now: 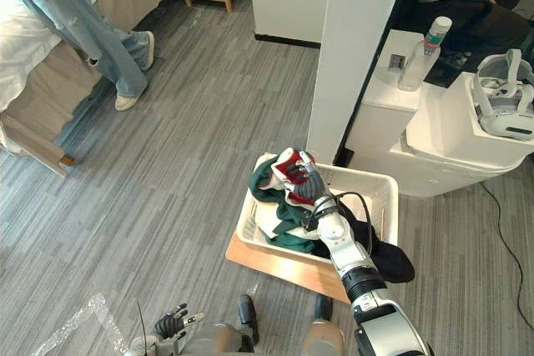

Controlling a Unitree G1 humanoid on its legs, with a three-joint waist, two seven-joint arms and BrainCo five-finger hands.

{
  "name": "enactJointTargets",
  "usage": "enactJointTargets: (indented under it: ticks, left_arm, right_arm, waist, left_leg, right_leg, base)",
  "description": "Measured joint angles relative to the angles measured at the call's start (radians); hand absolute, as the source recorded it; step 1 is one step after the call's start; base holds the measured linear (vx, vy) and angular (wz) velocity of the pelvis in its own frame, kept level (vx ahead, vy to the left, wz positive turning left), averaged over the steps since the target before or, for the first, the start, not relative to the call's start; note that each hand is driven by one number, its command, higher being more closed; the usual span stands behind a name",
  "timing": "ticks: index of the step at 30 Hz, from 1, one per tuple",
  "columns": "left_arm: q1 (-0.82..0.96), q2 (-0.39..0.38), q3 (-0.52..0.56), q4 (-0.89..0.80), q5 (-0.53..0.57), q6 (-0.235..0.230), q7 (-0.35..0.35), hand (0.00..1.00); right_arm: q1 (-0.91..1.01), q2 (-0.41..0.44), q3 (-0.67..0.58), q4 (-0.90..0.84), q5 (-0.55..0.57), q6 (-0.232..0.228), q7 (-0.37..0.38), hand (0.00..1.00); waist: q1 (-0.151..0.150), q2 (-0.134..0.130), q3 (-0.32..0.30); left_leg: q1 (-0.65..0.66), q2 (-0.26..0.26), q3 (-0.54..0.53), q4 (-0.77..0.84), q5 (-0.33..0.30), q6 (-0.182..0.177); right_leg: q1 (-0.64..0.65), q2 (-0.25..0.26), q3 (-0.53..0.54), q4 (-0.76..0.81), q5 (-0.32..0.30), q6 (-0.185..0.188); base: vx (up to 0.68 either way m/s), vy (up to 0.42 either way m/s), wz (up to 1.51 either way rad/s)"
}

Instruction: Tidy the bed and pick cloth on bed and put in laundry

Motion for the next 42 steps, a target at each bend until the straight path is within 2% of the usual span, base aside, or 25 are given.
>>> enactJointTargets:
  ticks: [6,12,19,21,22,24,26,27,29,31,33,35,39,42]
  left_arm:
    - [0.011,0.023,0.009,-0.004,0.025,0.016,0.0,0.0]
    - [0.017,0.021,0.009,-0.005,0.054,0.025,0.003,0.0]
    - [0.047,0.019,0.012,-0.003,0.068,0.042,0.006,0.0]
    - [0.072,0.017,0.021,-0.003,0.067,0.041,0.01,0.0]
    - [0.076,0.017,0.021,-0.003,0.067,0.042,0.01,0.0]
    - [0.092,0.015,0.02,-0.002,0.067,0.047,0.005,0.0]
    - [0.096,0.013,0.018,-0.002,0.067,0.053,0.005,0.0]
    - [0.097,0.013,0.018,-0.002,0.064,0.056,0.005,0.0]
    - [0.098,0.011,0.017,-0.001,0.057,0.058,0.005,0.0]
    - [0.1,0.008,0.018,-0.001,0.045,0.059,0.007,0.0]
    - [0.097,0.005,0.018,-0.001,0.038,0.06,0.005,0.0]
    - [0.097,0.001,0.018,0.004,0.037,0.06,0.004,0.0]
    - [0.094,-0.008,0.019,0.005,0.031,0.06,0.002,0.0]
    - [0.077,-0.009,0.028,0.032,0.029,0.059,-0.007,0.0]
  right_arm:
    - [0.073,-0.013,-0.025,-0.124,-0.073,0.0,-0.017,0.0]
    - [0.111,-0.049,-0.092,-0.181,-0.092,0.016,-0.017,0.0]
    - [0.267,-0.062,-0.32,-0.213,-0.062,0.11,-0.072,0.0]
    - [0.312,-0.075,-0.4,-0.213,-0.029,0.132,-0.09,0.0]
    - [0.317,-0.076,-0.41,-0.212,-0.022,0.134,-0.093,0.0]
    - [0.352,-0.081,-0.498,-0.184,0.028,0.157,-0.108,0.0]
    - [0.368,-0.082,-0.55,-0.119,0.089,0.185,-0.104,0.0]
    - [0.383,-0.082,-0.57,-0.074,0.131,0.213,-0.102,0.0]
    - [0.402,-0.079,-0.573,-0.025,0.189,0.244,-0.101,0.0]
    - [0.414,-0.077,-0.574,0.056,0.245,0.284,-0.069,0.0]
    - [0.415,-0.061,-0.583,0.208,0.267,0.286,-0.023,0.0]
    - [0.427,-0.012,-0.588,0.365,0.286,0.285,0.031,0.0]
    - [0.448,0.066,-0.587,0.486,0.35,0.286,0.116,0.0]
    - [0.47,0.122,-0.577,0.529,0.422,0.321,0.172,0.0]
  waist:
    - [-0.002,-0.055,-0.044]
    - [-0.013,-0.055,-0.067]
    - [-0.034,-0.053,-0.107]
    - [-0.058,-0.051,-0.122]
    - [-0.06,-0.051,-0.124]
    - [-0.083,-0.047,-0.147]
    - [-0.087,-0.046,-0.16]
    - [-0.09,-0.045,-0.166]
    - [-0.096,-0.041,-0.168]
    - [-0.098,-0.037,-0.174]
    - [-0.093,-0.035,-0.177]
    - [-0.086,-0.031,-0.18]
    - [-0.085,-0.029,-0.181]
    - [-0.082,-0.031,-0.18]
  left_leg:
    - [0.021,0.011,0.011,-0.002,-0.001,-0.001]
    - [0.029,0.011,0.033,-0.009,-0.001,-0.001]
    - [0.045,0.015,0.086,-0.01,-0.008,-0.007]
    - [0.047,0.018,0.107,-0.01,-0.016,-0.014]
    - [0.049,0.018,0.11,-0.01,-0.017,-0.014]
    - [0.058,0.022,0.124,-0.01,-0.022,-0.017]
    - [0.064,0.026,0.137,-0.01,-0.024,-0.02]
    - [0.065,0.028,0.138,-0.01,-0.024,-0.02]
    - [0.065,0.029,0.138,-0.01,-0.024,-0.02]
    - [0.066,0.029,0.138,-0.01,-0.025,-0.02]
    - [0.073,0.03,0.137,-0.011,-0.025,-0.021]
    - [0.083,0.03,0.135,-0.011,-0.027,-0.023]
    - [0.084,0.028,0.132,-0.011,-0.028,-0.022]
    - [0.098,0.028,0.113,-0.011,-0.034,-0.021]
  right_leg:
    - [0.03,0.016,0.006,-0.031,0.008,0.003]
    - [0.034,0.024,0.026,-0.05,0.023,0.004]
    - [0.034,0.038,0.082,-0.07,0.038,0.004]
    - [0.028,0.044,0.104,-0.071,0.038,0.004]
    - [0.028,0.045,0.107,-0.072,0.038,0.004]
    - [0.029,0.05,0.121,-0.072,0.035,0.001]
    - [0.029,0.055,0.131,-0.073,0.034,0.002]
    - [0.029,0.057,0.132,-0.073,0.033,0.001]
    - [0.029,0.058,0.131,-0.073,0.032,0.002]
    - [0.03,0.059,0.131,-0.073,0.031,0.002]
    - [0.038,0.059,0.13,-0.073,0.029,0.0]
    - [0.049,0.059,0.128,-0.076,0.028,-0.002]
    - [0.052,0.057,0.125,-0.079,0.028,-0.001]
    - [0.082,0.054,0.102,-0.092,0.027,0.0]
  base:
    - [0.0,-0.022,-0.05]
    - [-0.05,-0.014,-0.11]
    - [-0.04,-0.018,-0.22]
    - [-0.07,-0.015,-0.25]
    - [-0.04,-0.011,-0.29]
    - [-0.02,-0.016,-0.2]
    - [-0.02,-0.024,-0.17]
    - [-0.03,-0.029,-0.11]
    - [0.0,0.0,0.0]
    - [0.0,0.0,0.0]
    - [0.0,0.0,0.0]
    - [0.0,0.0,0.0]
    - [0.0,-0.001,0.02]
    - [-0.01,-0.012,0.17]
